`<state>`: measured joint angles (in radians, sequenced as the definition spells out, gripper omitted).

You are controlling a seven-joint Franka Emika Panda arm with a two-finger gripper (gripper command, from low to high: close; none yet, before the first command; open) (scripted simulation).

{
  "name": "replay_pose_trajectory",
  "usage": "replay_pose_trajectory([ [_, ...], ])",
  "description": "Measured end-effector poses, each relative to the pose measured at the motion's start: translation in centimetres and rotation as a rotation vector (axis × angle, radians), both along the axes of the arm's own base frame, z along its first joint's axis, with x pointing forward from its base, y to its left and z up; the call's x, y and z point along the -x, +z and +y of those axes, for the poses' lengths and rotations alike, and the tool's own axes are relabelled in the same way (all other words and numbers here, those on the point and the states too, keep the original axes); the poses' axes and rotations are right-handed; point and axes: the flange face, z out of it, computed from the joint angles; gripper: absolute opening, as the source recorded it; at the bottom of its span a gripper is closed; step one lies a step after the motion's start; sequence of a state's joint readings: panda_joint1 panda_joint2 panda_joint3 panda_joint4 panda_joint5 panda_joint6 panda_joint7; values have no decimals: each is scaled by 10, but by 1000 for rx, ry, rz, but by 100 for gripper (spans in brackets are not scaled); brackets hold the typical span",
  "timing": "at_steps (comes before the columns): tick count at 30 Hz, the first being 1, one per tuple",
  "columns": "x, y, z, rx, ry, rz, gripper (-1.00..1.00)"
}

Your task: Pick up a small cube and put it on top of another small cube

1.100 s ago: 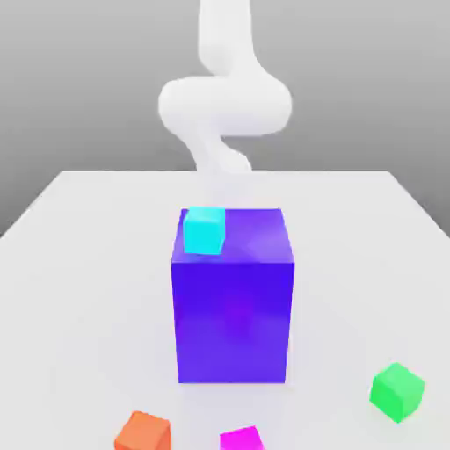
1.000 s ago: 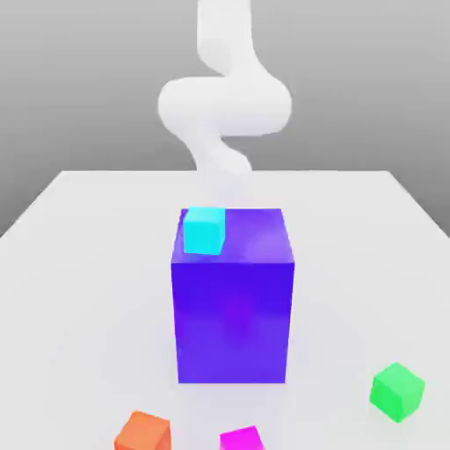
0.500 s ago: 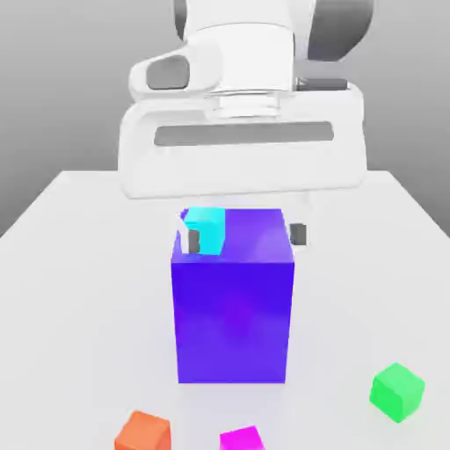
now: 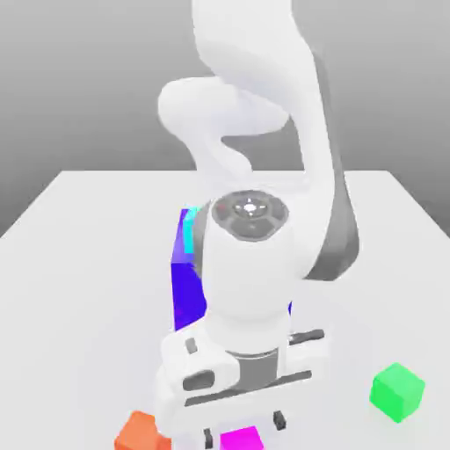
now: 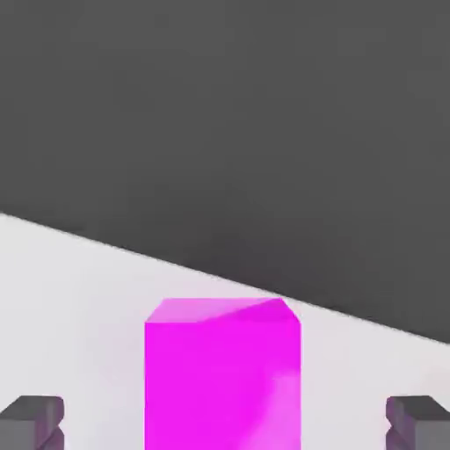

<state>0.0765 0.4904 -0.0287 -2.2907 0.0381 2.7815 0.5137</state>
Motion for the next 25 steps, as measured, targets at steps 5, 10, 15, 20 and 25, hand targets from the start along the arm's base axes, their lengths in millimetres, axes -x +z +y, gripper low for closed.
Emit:
replay_pose_trajectory([
  [5, 0, 0, 0, 0, 0, 1, -100],
  [10, 0, 30, 0, 0, 0, 1, -100],
  [15, 27, 75, 91, -12, 104, 5, -100],
  [20, 92, 84, 210, -2, 261, 2, -100],
  [25, 102, 50, 224, 0, 282, 1, 100],
])
